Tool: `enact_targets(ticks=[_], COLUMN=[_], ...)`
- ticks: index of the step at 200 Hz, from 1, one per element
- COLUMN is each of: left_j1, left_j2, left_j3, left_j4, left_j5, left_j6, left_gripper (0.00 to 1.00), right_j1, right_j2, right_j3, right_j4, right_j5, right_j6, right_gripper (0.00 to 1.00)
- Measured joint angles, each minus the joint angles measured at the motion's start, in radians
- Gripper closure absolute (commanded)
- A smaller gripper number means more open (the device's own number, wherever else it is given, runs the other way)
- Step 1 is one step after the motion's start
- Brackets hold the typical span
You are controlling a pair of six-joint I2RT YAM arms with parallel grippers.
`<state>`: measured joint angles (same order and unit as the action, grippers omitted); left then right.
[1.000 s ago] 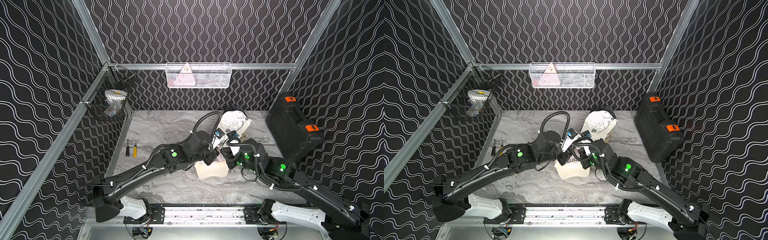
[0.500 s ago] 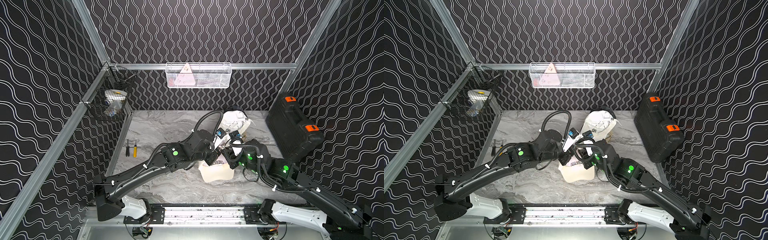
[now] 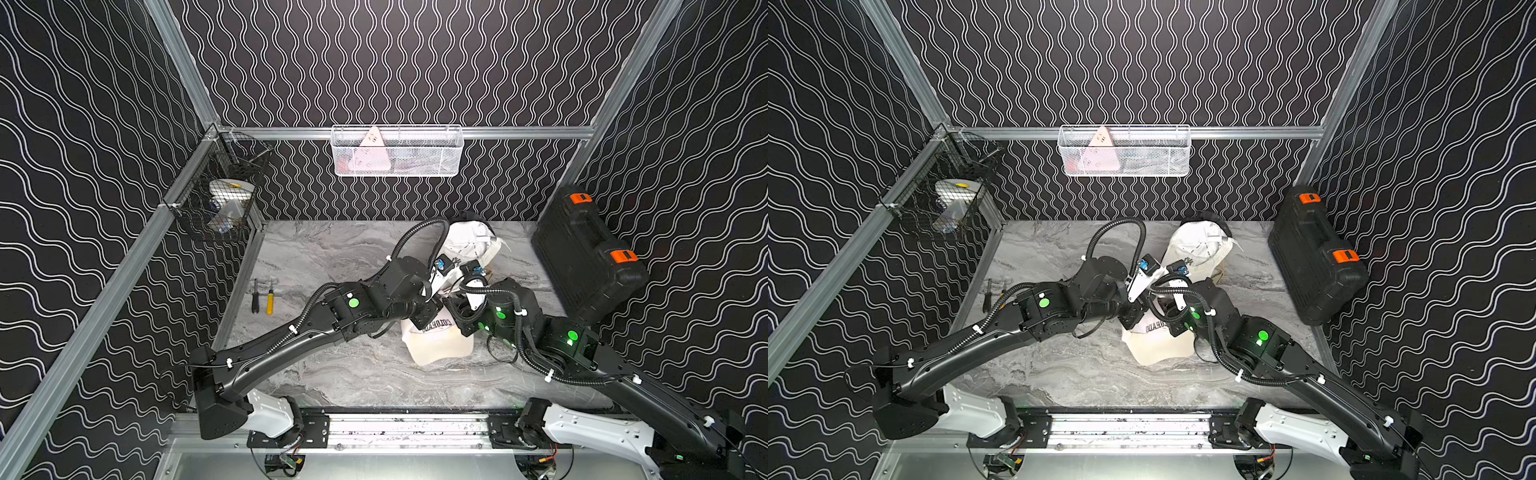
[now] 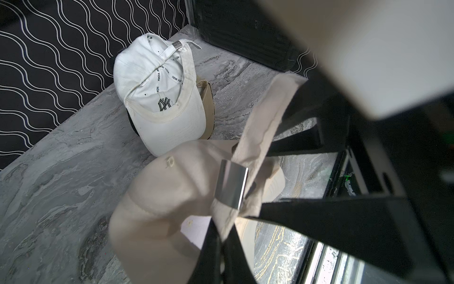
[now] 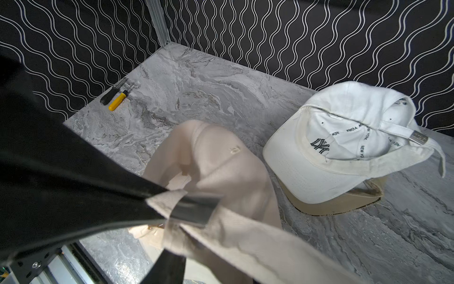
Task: Open the adjustable buckle of the baseball cap
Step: Open the adjustable buckle on the baseball cap.
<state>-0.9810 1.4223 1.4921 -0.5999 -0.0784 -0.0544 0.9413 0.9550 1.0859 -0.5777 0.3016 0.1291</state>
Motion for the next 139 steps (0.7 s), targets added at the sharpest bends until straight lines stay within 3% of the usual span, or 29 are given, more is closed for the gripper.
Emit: enact_targets(ticks=[139], left_j1=[0.000], left_j2=[0.019], left_j3=[0.042], left_j4=[-0.068], left_j5=[0.039], left_j6=[0.003], left_gripper=[1.00], right_j1=[0.000], right_j2=[-0.053], right_j3=[-0.073], right_j4=[0.084], right_j5=[0.016], right_j6=[-0.073], right_gripper=[0.54])
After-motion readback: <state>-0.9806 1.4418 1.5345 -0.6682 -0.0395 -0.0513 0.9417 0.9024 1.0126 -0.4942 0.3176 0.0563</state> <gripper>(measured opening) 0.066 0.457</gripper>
